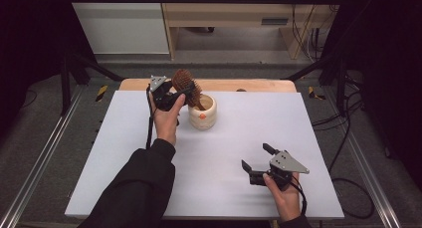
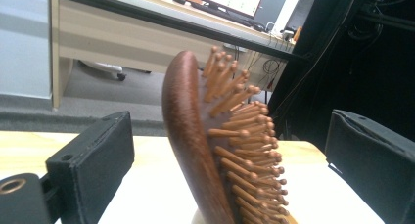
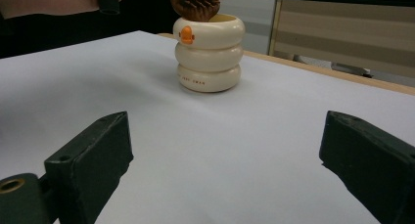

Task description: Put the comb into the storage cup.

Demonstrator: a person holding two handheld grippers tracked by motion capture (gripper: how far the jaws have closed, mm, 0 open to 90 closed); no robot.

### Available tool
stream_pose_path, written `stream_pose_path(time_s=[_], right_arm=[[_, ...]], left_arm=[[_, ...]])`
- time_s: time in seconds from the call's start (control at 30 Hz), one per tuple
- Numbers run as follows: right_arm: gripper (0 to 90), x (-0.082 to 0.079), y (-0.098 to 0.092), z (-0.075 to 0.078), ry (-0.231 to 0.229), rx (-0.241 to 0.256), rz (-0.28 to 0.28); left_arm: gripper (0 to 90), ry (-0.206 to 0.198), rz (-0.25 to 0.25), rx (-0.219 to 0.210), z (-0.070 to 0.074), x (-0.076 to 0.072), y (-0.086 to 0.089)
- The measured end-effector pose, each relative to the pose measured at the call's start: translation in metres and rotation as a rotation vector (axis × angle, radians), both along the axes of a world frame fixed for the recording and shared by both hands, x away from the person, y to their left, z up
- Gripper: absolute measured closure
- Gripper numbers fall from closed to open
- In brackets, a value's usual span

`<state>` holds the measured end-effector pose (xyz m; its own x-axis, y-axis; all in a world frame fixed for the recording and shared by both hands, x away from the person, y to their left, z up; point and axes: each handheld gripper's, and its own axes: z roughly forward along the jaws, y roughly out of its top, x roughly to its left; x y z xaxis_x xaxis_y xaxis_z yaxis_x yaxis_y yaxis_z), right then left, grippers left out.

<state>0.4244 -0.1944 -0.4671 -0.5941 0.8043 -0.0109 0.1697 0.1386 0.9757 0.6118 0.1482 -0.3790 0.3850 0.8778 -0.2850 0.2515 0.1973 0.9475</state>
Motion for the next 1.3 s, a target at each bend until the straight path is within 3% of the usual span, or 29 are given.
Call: stream_pose_path(time_s=[0.5, 0.67, 0.97, 1.03, 1.3], right_arm=[[5.6, 0.0, -0.001, -0.001, -0.004, -0.012, 0.006], [5.5, 0.0, 0.001, -0.001, -0.002, -0.008, 0.011], [5.5, 0.0, 0.001, -0.001, 0.0, -0.008, 0.014], [5.5, 0.0, 0.001, -0.001, -0.002, -0.003, 0.015], [5.5, -0.001, 0.004, -0.001, -0.004, -0.018, 0.013]], left_arm=[[4.2, -0.011, 0.007, 0.088, 0.012, -0.013, 0.009], [4.3, -0.039, 0.013, 0.112, 0.019, -0.02, 0.015], [3.9, -0.081, -0.01, 0.208, 0.031, -0.03, 0.015], [4.0, -0.093, -0.017, 0.253, 0.034, -0.033, 0.017], [3.2, -0.106, -0.035, 0.25, 0.031, -0.046, 0.024]])
